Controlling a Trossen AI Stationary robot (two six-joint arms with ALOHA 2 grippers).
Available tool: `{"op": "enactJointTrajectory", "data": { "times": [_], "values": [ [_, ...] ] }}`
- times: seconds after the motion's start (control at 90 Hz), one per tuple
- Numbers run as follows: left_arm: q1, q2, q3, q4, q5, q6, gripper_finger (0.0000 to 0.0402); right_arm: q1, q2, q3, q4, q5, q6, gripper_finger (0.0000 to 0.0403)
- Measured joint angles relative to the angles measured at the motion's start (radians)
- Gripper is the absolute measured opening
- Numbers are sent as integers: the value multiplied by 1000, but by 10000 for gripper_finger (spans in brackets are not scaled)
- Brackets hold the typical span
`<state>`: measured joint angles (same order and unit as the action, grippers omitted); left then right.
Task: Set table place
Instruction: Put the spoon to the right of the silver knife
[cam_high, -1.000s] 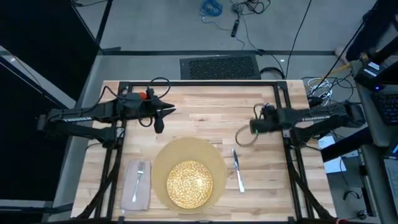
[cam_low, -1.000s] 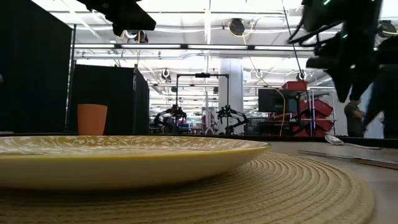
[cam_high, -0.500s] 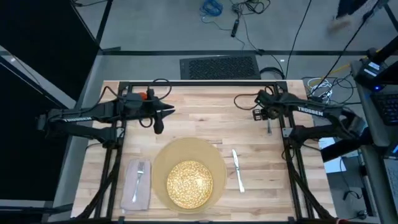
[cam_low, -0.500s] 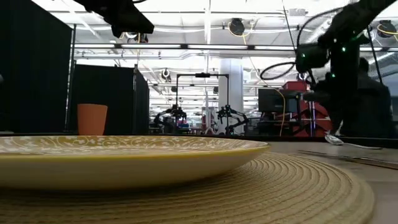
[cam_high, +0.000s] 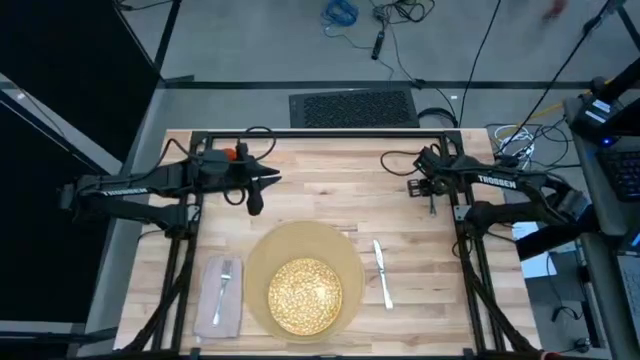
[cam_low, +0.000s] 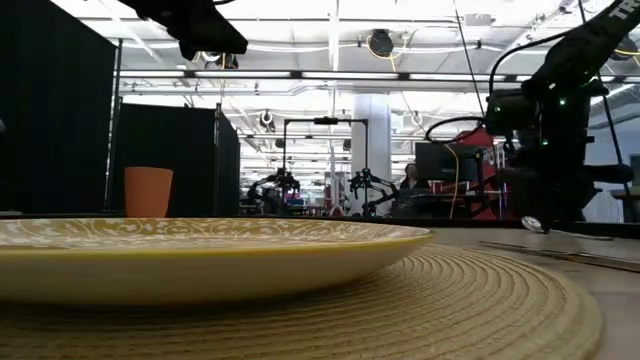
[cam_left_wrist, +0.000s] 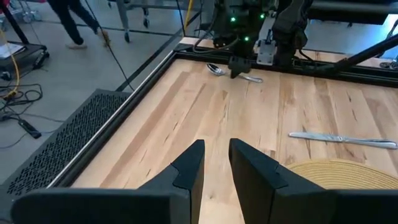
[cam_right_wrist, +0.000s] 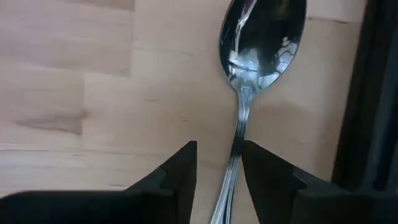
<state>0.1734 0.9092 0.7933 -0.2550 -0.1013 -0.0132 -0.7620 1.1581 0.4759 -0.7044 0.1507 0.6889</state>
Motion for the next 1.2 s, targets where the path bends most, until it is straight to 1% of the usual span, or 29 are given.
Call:
{"op": "enactJointTrajectory", "data": {
  "times": [0.2,0.478,0.622,0.744,0.856,0.933,1.056,1.2],
  "values": [
    [0,0,0,-1,0,0,63,0,28,0,0,6,-17,68],
    [0,0,0,-2,0,-1,63,1,67,5,11,4,-17,39],
    [0,0,0,-2,0,-1,63,1,67,5,11,-6,-17,10],
    [0,0,0,-2,0,-1,63,15,67,4,9,-25,4,8],
    [0,0,0,-2,0,-1,63,60,68,4,-7,-22,57,5],
    [0,0,0,-2,0,-1,63,111,68,3,-20,-39,102,3],
    [0,0,0,-2,0,-1,63,216,68,3,-28,-73,204,3],
    [0,0,0,-2,0,-1,63,364,68,9,-30,-85,339,1]
  ]
}}
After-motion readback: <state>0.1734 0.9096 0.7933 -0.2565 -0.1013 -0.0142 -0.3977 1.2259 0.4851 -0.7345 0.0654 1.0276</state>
